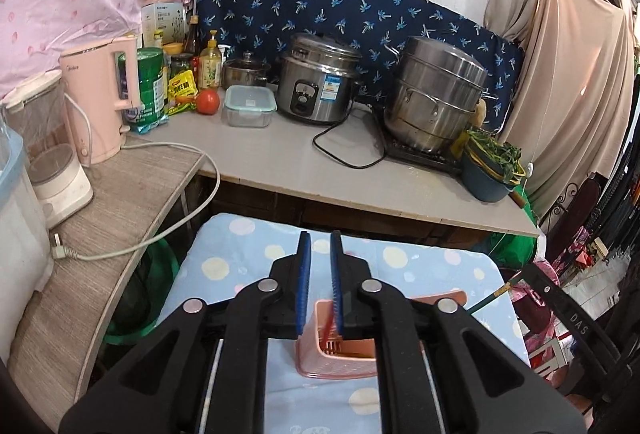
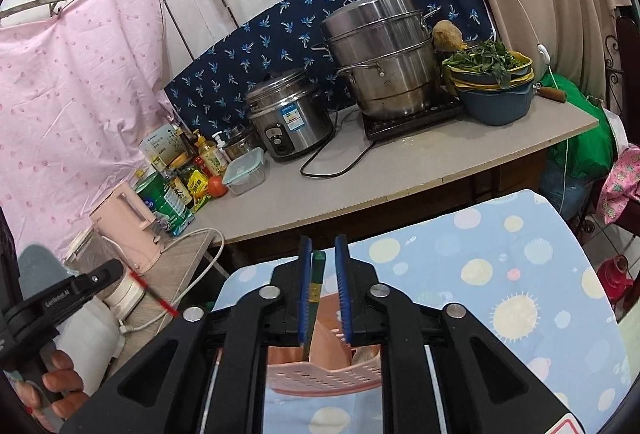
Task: Organize utensils
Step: 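Lift both chopsticks into the pink basket and open both tools, then move both open tools back down to the remaining dark-red chopsticks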
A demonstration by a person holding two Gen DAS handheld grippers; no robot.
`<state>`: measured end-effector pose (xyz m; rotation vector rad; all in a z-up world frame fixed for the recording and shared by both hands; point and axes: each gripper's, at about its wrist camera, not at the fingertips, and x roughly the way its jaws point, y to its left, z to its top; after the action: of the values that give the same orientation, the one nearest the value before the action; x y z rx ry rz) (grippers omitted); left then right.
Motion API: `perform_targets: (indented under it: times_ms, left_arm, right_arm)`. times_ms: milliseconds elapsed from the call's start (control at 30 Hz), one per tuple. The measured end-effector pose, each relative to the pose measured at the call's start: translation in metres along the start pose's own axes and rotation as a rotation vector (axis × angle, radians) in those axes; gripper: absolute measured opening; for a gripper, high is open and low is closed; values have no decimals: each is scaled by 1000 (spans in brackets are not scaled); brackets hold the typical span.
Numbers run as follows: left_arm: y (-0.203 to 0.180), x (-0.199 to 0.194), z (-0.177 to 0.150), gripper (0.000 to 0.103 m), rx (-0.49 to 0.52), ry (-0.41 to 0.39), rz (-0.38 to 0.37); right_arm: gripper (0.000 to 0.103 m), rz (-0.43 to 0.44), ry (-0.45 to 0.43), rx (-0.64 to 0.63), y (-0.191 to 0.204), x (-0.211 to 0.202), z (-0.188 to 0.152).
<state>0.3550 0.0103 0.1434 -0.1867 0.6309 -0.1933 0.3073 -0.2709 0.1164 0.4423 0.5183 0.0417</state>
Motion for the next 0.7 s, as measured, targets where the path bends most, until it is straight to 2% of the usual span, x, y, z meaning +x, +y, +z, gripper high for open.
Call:
perform_targets:
  times_ms: [33,67,100,233,400,533,700]
  left_arm:
    - [2,-1,-3,25,-3,2,7]
    - [3,-2,-5,40,-7,-2,18]
    - [3,-3,-6,44,-9,-6,25]
    - [5,-9,-13,47,-16,8,35]
    - [6,-22,-32,63,-8,21,68]
    - [8,-35,-58,64,1,49,73]
    - [11,-48,-107,64,20,120,74]
  right_arm:
    - [19,-3,-4,-2,1,-1,-1]
    - [21,-5,-8,-2,1,-3,-1]
    - [26,-3,-11,0,1,-6,-1]
    - [29,8,-12,5,1,-18,-5]
    - [37,23,28,4,-2,-39,-20]
    - [37,15,81,-6,-8,-59,-45]
    - [37,0,180,-24,-20,-86,-96]
